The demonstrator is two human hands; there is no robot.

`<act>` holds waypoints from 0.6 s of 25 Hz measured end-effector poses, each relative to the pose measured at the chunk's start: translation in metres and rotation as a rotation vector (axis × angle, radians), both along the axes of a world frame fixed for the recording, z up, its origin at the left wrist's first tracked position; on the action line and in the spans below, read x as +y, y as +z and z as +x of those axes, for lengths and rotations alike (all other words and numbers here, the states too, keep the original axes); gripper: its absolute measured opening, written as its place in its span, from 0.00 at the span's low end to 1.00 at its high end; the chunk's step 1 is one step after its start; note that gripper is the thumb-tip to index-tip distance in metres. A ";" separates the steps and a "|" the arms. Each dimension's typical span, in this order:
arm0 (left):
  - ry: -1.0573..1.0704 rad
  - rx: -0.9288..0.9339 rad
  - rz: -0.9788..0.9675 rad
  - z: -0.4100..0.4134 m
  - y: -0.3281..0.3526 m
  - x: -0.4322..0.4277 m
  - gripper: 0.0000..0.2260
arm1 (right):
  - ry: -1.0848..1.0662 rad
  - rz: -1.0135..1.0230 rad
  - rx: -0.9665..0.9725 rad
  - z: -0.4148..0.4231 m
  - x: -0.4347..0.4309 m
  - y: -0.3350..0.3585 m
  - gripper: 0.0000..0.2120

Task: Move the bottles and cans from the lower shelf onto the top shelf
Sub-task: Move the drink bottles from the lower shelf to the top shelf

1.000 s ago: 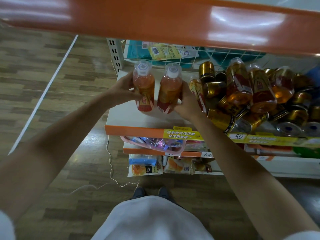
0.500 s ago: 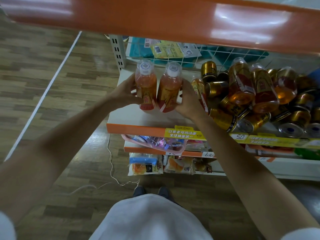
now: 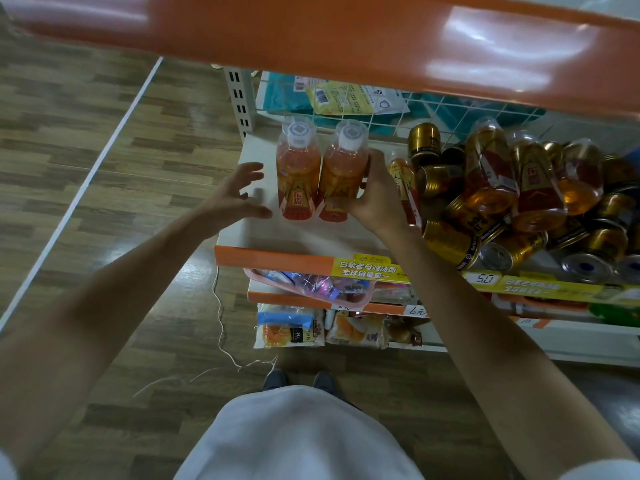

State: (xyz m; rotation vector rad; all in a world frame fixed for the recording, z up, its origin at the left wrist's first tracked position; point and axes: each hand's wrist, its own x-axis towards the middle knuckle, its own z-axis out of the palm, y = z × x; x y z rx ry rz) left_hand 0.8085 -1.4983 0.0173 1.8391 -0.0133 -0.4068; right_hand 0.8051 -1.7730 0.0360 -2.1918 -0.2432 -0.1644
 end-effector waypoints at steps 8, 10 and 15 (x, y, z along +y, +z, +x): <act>0.033 -0.015 -0.202 0.003 0.006 -0.020 0.44 | 0.092 0.065 0.185 0.009 -0.024 0.002 0.53; -0.028 -0.050 -0.243 0.003 0.006 -0.037 0.43 | 0.079 0.108 0.228 0.006 -0.016 -0.004 0.51; -0.001 -0.034 -0.313 0.010 -0.003 -0.061 0.42 | 0.034 0.235 0.286 0.005 -0.007 -0.005 0.49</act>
